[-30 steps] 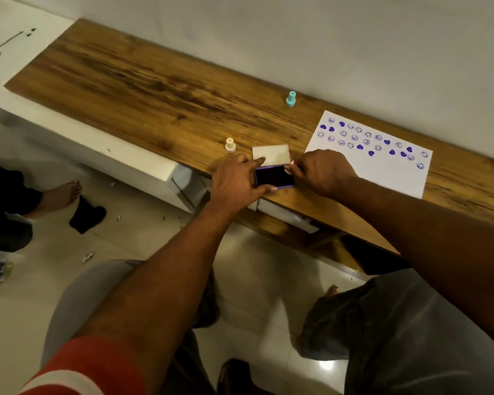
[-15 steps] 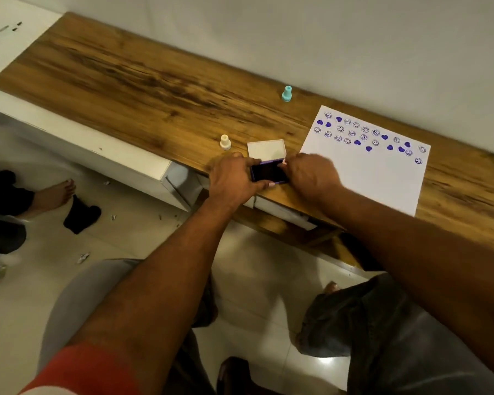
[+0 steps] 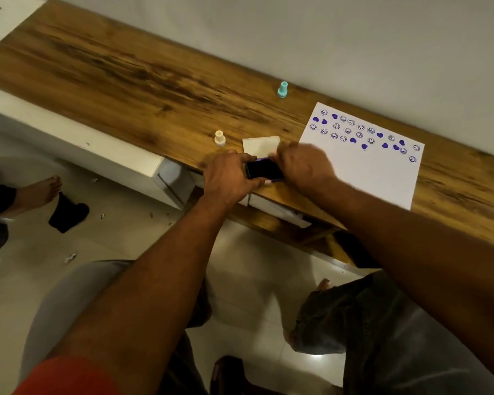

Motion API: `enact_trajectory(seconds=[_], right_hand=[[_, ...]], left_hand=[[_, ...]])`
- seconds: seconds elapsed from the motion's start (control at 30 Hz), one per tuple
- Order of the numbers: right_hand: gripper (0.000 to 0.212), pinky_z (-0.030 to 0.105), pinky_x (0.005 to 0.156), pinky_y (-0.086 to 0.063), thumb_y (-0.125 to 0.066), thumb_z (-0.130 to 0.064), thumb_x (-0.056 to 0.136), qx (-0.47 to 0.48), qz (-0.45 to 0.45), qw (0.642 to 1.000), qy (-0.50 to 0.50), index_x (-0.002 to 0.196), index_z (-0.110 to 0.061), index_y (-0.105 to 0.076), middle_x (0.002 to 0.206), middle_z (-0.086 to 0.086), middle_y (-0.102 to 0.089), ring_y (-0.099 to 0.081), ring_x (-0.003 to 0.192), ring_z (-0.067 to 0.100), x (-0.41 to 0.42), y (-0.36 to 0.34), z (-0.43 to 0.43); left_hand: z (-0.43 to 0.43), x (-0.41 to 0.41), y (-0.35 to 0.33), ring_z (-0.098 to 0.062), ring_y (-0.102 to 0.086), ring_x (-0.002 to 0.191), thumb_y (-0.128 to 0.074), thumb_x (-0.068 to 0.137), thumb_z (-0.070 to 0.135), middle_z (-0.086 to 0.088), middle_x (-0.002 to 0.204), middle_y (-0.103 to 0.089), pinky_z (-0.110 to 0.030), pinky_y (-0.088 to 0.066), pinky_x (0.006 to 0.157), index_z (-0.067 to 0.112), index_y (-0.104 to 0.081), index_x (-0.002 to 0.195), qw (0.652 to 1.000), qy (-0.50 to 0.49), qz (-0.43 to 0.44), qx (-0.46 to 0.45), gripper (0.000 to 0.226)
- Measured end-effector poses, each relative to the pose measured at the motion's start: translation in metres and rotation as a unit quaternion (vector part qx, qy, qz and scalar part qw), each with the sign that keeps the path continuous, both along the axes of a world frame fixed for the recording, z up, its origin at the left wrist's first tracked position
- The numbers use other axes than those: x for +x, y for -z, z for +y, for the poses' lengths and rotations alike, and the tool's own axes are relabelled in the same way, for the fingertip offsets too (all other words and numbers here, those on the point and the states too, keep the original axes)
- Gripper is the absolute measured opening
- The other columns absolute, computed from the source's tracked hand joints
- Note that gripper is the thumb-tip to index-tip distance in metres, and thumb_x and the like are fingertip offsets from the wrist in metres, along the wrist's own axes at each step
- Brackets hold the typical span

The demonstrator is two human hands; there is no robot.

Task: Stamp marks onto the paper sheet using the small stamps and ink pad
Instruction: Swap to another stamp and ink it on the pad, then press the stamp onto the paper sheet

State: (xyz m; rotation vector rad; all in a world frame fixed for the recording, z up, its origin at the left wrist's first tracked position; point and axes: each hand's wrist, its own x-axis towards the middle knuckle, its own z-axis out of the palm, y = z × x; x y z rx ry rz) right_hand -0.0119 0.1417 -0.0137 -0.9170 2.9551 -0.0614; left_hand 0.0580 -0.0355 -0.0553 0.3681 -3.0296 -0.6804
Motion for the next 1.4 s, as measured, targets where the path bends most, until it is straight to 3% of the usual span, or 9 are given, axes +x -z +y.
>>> enact_trajectory(seconds=[0.13,0.23,0.33,0.53,0.8,0.9,1.07,1.27,1.4], right_hand=[[0.034,0.036,0.067,-0.046,-0.053,-0.037,0.105,0.114,0.003,0.993,0.009,0.127,-0.011,-0.054,0.109,0.013,-0.071,-0.070,0.092,0.031,0.008,0.019,-0.001],[0.031,0.034,0.065,-0.041,-0.055,-0.035,0.104,0.102,0.004,0.995,0.019,0.123,-0.011,-0.057,0.108,0.013,-0.072,-0.070,0.090,0.032,0.005,0.020,-0.003],[0.031,0.036,0.066,-0.046,-0.055,-0.034,0.104,0.098,0.001,0.995,0.013,0.124,-0.011,-0.056,0.106,0.013,-0.072,-0.070,0.088,0.032,0.004,0.022,-0.001],[0.030,0.036,0.065,-0.046,-0.053,-0.036,0.105,0.092,-0.004,0.996,0.015,0.121,-0.012,-0.057,0.104,0.012,-0.072,-0.070,0.086,0.031,0.001,0.024,-0.001],[0.032,0.037,0.075,-0.053,-0.053,-0.035,0.105,0.087,-0.033,0.995,0.033,0.126,-0.011,-0.057,0.110,0.013,-0.072,-0.070,0.093,0.031,0.002,0.019,-0.003],[0.033,0.037,0.078,-0.053,-0.052,-0.039,0.104,0.037,-0.048,0.998,0.030,0.123,-0.013,-0.060,0.109,0.011,-0.072,-0.069,0.093,0.029,0.002,0.013,0.002],[0.051,0.032,0.061,-0.045,-0.034,-0.055,0.107,-0.132,-0.005,0.986,0.102,0.112,-0.014,-0.064,0.088,0.009,-0.070,-0.066,0.077,0.027,-0.003,0.005,0.066],[0.063,0.041,0.080,-0.050,-0.025,-0.055,0.108,-0.135,-0.042,0.963,0.228,0.113,-0.012,-0.070,0.106,0.021,-0.072,-0.065,0.098,0.042,-0.040,0.010,0.178],[0.054,0.035,0.076,-0.039,-0.031,-0.047,0.110,-0.179,-0.083,0.949,0.247,0.103,-0.011,-0.071,0.100,0.021,-0.072,-0.064,0.098,0.041,-0.062,0.018,0.210]], left_hand=[[0.002,0.002,-0.001,-0.022,-0.063,0.110,-0.079,0.069,0.079,0.000,0.120,-0.068,-0.030,-0.037,0.074,0.037,-0.065,0.139,1.000,-0.001,0.002,0.006,0.083],[0.001,0.003,-0.004,-0.022,-0.064,0.112,-0.079,0.069,0.079,-0.001,0.124,-0.069,-0.031,-0.040,0.075,0.035,-0.065,0.139,1.000,0.003,0.002,0.018,0.084],[0.002,0.005,-0.007,-0.022,-0.064,0.114,-0.079,0.069,0.079,-0.001,0.126,-0.070,-0.032,-0.046,0.078,0.035,-0.065,0.140,1.000,0.003,-0.002,0.020,0.084],[0.004,0.008,-0.014,-0.022,-0.063,0.119,-0.080,0.072,0.075,-0.001,0.132,-0.069,-0.038,-0.054,0.092,0.032,-0.064,0.142,0.999,0.003,-0.013,0.042,0.083],[0.010,-0.003,-0.024,-0.019,-0.070,0.106,-0.088,0.067,0.066,0.000,0.116,-0.075,-0.032,-0.054,0.081,0.027,-0.071,0.129,1.000,-0.010,-0.027,0.005,0.076],[0.013,-0.010,-0.024,-0.018,-0.071,0.102,-0.090,0.063,0.067,0.001,0.112,-0.076,-0.029,-0.048,0.074,0.027,-0.072,0.125,0.998,-0.017,-0.046,-0.027,0.076],[0.027,-0.014,-0.030,-0.022,-0.068,0.112,-0.085,0.067,0.073,-0.003,0.124,-0.073,-0.032,-0.050,0.081,0.027,-0.065,0.136,0.999,-0.001,-0.015,-0.053,0.085],[0.113,-0.027,-0.039,-0.024,-0.064,0.121,-0.074,0.074,0.081,0.000,0.134,-0.069,-0.039,-0.053,0.093,0.031,-0.058,0.143,0.989,0.125,0.056,-0.064,0.087],[0.171,-0.042,-0.023,-0.027,-0.061,0.126,-0.065,0.084,0.078,-0.003,0.141,-0.065,-0.043,-0.052,0.097,0.027,-0.049,0.153,0.980,0.187,0.052,-0.051,0.087]])
